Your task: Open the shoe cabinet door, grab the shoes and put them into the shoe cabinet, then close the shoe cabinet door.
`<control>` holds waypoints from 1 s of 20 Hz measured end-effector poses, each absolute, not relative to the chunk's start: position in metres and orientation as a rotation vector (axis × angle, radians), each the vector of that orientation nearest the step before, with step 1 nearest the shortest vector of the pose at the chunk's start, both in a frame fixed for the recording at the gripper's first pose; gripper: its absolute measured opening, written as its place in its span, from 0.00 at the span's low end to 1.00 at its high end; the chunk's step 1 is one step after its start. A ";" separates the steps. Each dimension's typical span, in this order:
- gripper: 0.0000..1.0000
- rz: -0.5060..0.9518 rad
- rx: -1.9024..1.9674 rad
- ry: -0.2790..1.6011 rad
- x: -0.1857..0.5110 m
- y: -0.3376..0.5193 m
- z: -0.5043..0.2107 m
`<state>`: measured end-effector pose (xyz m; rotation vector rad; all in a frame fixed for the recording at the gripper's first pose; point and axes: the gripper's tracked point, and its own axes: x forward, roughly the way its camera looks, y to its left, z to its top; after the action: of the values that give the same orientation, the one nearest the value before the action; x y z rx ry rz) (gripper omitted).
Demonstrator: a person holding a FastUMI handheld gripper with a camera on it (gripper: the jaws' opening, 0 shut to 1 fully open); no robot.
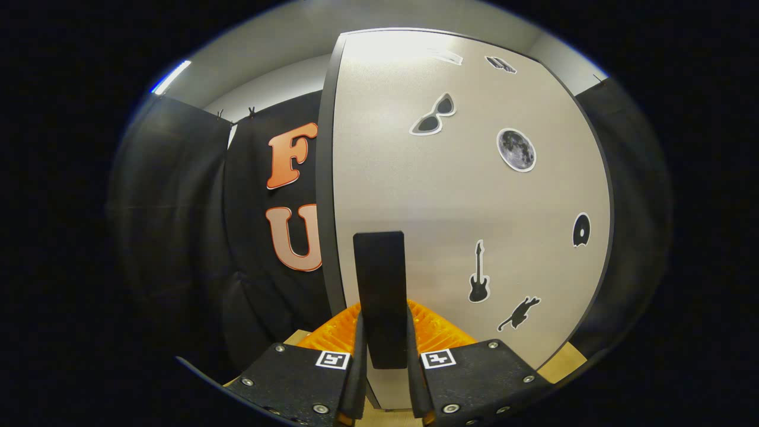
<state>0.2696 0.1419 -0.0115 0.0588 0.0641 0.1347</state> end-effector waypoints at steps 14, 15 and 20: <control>0.25 0.113 0.115 0.062 0.166 0.090 -0.005; 0.25 0.114 0.119 0.069 0.162 0.085 -0.006; 0.25 0.084 0.127 0.070 0.122 0.051 -0.008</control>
<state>0.1219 0.0505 -0.0076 0.1267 0.0700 0.0843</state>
